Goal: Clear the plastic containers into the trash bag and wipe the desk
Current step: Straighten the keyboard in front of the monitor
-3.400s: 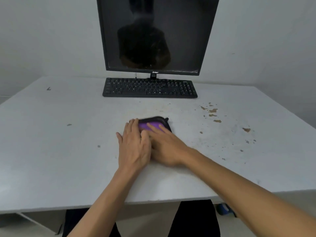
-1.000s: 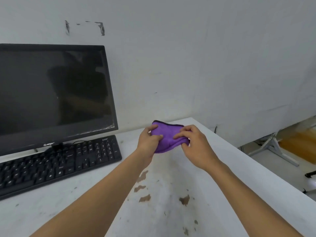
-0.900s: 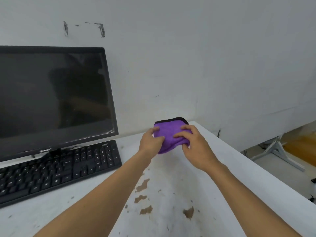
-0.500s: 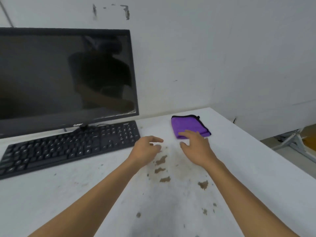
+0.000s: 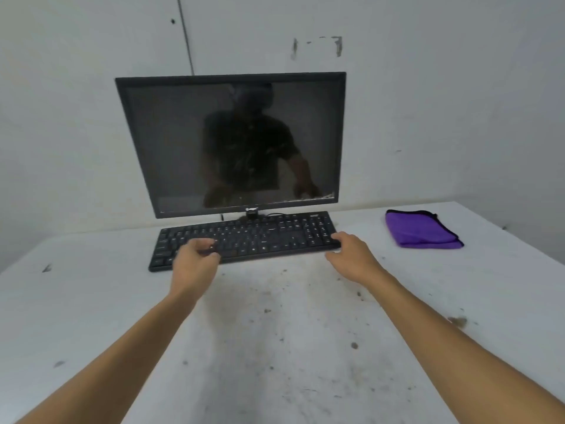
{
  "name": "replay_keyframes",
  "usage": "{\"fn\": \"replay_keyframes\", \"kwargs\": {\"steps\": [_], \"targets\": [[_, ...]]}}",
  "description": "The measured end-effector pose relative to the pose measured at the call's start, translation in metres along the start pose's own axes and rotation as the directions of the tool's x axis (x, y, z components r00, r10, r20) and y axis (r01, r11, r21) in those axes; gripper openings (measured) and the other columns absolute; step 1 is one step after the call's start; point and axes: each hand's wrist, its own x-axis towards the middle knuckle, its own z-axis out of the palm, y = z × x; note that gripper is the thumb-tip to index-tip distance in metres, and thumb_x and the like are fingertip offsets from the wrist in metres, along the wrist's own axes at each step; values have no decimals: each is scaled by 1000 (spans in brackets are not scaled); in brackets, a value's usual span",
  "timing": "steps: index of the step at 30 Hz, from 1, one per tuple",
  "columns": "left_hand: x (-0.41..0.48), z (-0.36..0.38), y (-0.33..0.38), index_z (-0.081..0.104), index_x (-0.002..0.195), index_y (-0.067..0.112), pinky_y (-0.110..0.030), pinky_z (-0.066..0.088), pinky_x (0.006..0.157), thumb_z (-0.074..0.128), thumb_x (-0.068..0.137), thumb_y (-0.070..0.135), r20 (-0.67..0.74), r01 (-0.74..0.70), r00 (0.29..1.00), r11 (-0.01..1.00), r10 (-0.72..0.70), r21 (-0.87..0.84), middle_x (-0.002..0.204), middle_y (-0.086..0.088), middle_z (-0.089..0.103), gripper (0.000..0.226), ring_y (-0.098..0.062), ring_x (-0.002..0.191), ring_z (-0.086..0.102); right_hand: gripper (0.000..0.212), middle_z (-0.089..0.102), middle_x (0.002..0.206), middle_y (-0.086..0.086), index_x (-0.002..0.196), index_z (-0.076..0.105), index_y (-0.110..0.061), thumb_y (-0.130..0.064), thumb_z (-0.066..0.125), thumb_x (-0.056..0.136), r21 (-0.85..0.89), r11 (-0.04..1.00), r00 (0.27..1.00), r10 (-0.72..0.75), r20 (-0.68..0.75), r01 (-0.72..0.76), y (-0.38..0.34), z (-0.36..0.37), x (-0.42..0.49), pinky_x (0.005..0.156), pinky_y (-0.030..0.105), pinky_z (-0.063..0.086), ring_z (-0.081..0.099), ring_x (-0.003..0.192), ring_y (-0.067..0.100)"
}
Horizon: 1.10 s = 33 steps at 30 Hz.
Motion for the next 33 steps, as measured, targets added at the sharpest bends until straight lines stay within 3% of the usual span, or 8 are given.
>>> {"fn": "replay_keyframes", "kwargs": {"steps": [5, 8, 13, 17, 22, 28, 31, 33], "targets": [[52, -55, -37, 52, 138, 8, -51, 38, 108, 59, 88, 18, -239, 184, 959, 976, -152, 119, 139, -22, 50, 51, -42, 131, 40, 53, 56, 140, 10, 150, 39, -12, -16, 54, 99, 47, 991, 992, 120, 41, -122, -4, 8, 31, 87, 28, 40, 55, 124, 28], [74, -68, -51, 41, 148, 7, -46, 40, 105, 60, 94, 27, -133, 260, 960, 962, -247, 83, 139, -21, 55, 60, -40, 131, 46, 48, 57, 139, 6, 146, 42, -21, -24, 54, 99, 114, 974, 980, 189, 69, -196, -13, 12, 43, 94, 32, 40, 54, 122, 27], [68, -71, -54, 65, 127, 11, -35, 42, 87, 54, 98, 39, 14, 186, 982, 981, -187, 46, 112, -9, 65, 42, -30, 104, 57, 43, 60, 135, 4, 134, 52, -29, -38, 54, 91, 169, 953, 968, 244, 56, -250, -11, 20, 38, 109, 49, 40, 53, 124, 28], [30, -91, -65, 61, 135, 14, -37, 40, 92, 51, 98, 47, 33, 211, 977, 977, -211, 2, 133, -10, 61, 51, -31, 119, 55, 48, 56, 140, 5, 138, 55, -29, -41, 56, 91, 179, 935, 952, 301, 65, -308, -9, 12, -8, 105, 43, 38, 45, 133, 30], [-37, -123, -71, 53, 141, 17, -45, 42, 104, 46, 91, 61, 87, 215, 971, 974, -221, 71, 144, -8, 55, 67, -31, 127, 53, 67, 54, 143, 4, 133, 59, -35, -58, 55, 71, 145, 932, 943, 322, 82, -331, 19, 2, -67, 109, 50, 39, 46, 132, 30], [-121, -136, -66, 38, 153, 13, -40, 35, 108, 44, 100, 52, 129, 109, 983, 979, -132, 171, 152, -10, 50, 66, -32, 138, 46, 72, 51, 148, 5, 142, 53, -37, -61, 56, 75, 136, 929, 939, 341, 52, -345, 37, -6, -143, 112, 51, 36, 40, 138, 30], [-138, -136, -66, 34, 154, 11, -35, 38, 95, 46, 100, 50, 157, 49, 984, 973, -86, 226, 150, -10, 52, 68, -30, 130, 52, 71, 43, 156, 5, 154, 40, -28, -53, 54, 88, 105, 945, 951, 310, 6, -309, 40, -4, -160, 116, 52, 30, 30, 146, 32], [-143, -133, -63, 34, 153, 8, -30, 37, 81, 47, 101, 46, 160, 32, 984, 961, -78, 274, 143, -12, 56, 66, -26, 107, 55, 70, 41, 157, 6, 154, 39, -22, -51, 53, 91, 76, 953, 955, 295, -7, -294, 41, -3, -163, 116, 51, 29, 29, 147, 32]]}}
